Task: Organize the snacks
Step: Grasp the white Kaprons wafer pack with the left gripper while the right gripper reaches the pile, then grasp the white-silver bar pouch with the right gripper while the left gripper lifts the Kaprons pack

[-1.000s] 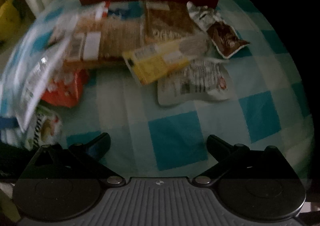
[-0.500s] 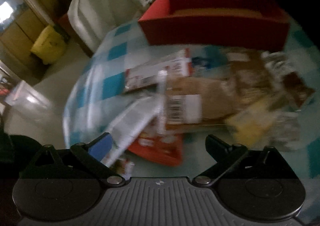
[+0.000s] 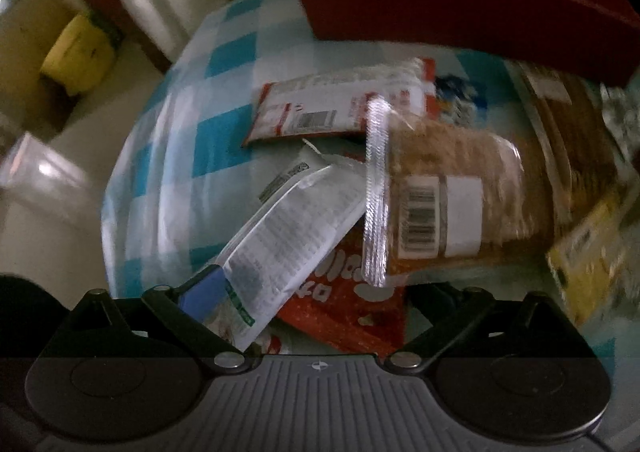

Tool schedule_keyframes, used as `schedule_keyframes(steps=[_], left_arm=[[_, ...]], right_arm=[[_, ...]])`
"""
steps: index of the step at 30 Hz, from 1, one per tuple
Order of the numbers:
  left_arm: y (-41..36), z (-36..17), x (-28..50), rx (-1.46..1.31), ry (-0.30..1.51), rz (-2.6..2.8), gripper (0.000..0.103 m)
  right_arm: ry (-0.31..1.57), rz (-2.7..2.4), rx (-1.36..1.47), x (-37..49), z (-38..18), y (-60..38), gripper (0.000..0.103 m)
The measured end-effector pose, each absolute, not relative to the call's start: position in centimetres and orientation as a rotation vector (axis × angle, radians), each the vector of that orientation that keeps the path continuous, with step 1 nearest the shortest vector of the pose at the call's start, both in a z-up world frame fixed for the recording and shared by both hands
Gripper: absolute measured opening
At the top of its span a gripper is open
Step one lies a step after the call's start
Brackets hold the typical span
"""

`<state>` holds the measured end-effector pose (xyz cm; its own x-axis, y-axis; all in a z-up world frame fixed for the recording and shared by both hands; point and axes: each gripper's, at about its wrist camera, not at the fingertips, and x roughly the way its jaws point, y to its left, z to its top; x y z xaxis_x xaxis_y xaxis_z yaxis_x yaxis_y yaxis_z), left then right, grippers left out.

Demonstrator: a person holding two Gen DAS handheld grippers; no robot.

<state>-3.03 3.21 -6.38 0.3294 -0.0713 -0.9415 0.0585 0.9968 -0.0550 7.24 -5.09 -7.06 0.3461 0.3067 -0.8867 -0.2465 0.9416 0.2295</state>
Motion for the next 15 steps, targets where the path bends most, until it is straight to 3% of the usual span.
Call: schedule_keyframes(steps=[10,15], left_arm=[[2.9,-6.5,-2.7,0.010,1.238,-0.084,0.052],[2.8,-6.7,-2.5,0.012,1.241,-0.087,0.054]], right_arm=[[1.133,0.384,-0.080,6.7,-5.1,-8.4,0.056],[1.151,0.374,-0.117,5.9,-5.0,-10.0,0.054]])
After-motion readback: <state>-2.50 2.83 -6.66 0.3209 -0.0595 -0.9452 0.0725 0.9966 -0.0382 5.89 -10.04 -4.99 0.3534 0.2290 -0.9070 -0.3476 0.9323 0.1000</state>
